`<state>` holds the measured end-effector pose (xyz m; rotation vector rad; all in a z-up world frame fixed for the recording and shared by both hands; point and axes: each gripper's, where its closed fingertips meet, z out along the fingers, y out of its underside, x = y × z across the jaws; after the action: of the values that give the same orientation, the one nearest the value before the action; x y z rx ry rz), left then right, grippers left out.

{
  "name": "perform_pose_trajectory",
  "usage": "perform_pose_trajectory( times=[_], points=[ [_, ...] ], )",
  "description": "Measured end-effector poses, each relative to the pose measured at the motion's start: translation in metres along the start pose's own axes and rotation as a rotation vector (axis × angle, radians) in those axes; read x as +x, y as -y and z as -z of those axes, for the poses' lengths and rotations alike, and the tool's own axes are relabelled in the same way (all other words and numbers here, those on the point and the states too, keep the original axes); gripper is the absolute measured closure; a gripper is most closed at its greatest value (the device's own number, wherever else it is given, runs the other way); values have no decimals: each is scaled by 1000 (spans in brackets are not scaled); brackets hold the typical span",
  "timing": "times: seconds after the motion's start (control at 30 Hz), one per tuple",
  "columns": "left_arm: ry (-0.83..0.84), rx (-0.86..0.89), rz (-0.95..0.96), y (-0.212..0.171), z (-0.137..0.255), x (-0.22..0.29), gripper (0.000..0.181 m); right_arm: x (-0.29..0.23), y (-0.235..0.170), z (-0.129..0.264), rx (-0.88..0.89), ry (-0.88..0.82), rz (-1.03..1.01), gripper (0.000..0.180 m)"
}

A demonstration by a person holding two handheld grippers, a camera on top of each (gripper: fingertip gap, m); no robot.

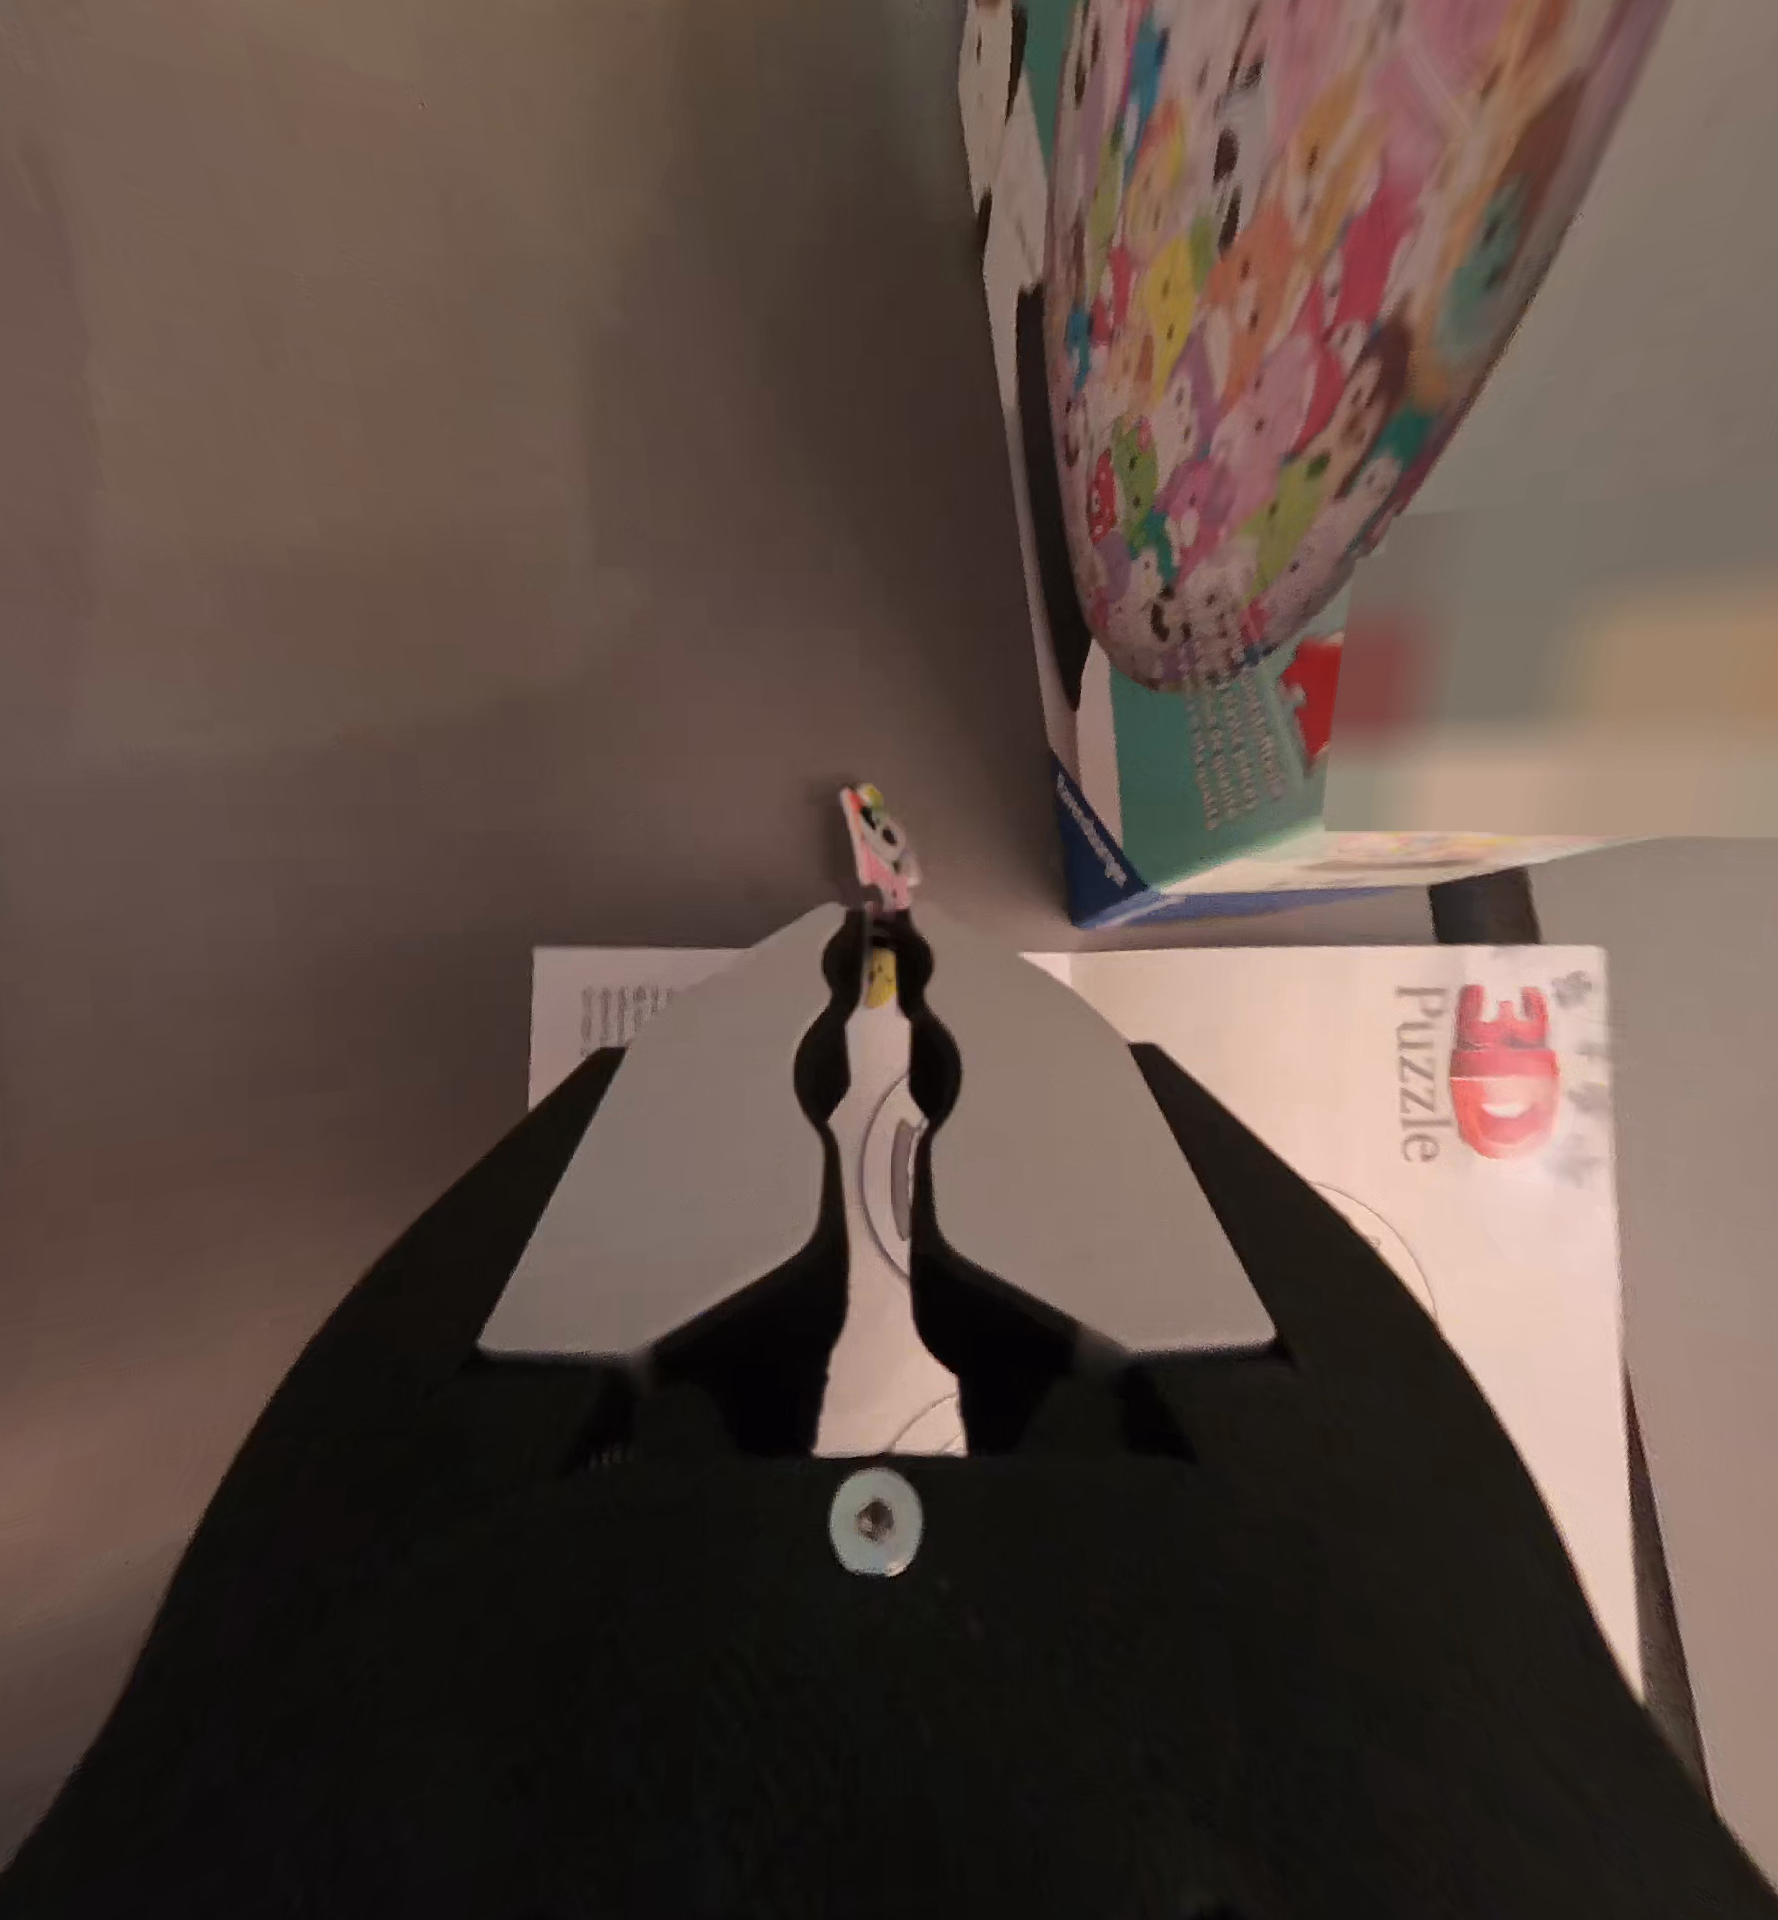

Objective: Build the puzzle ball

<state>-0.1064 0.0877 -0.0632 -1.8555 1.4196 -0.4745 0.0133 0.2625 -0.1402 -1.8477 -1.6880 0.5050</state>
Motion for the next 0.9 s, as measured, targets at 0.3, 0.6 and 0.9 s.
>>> perform_pose_trajectory(
  times=[0.3,0.6,0.9],
  points=[
    [51,31,33,4,11,-11,149,-14,18,22,22,-49,-52,177],
    [17,167,135,49,42,-11,149,-124,144,90,117,218,-134,177],
    [-162,363,207,88,88,37,169,-215,205,114,85,194,24,177]
  ],
)
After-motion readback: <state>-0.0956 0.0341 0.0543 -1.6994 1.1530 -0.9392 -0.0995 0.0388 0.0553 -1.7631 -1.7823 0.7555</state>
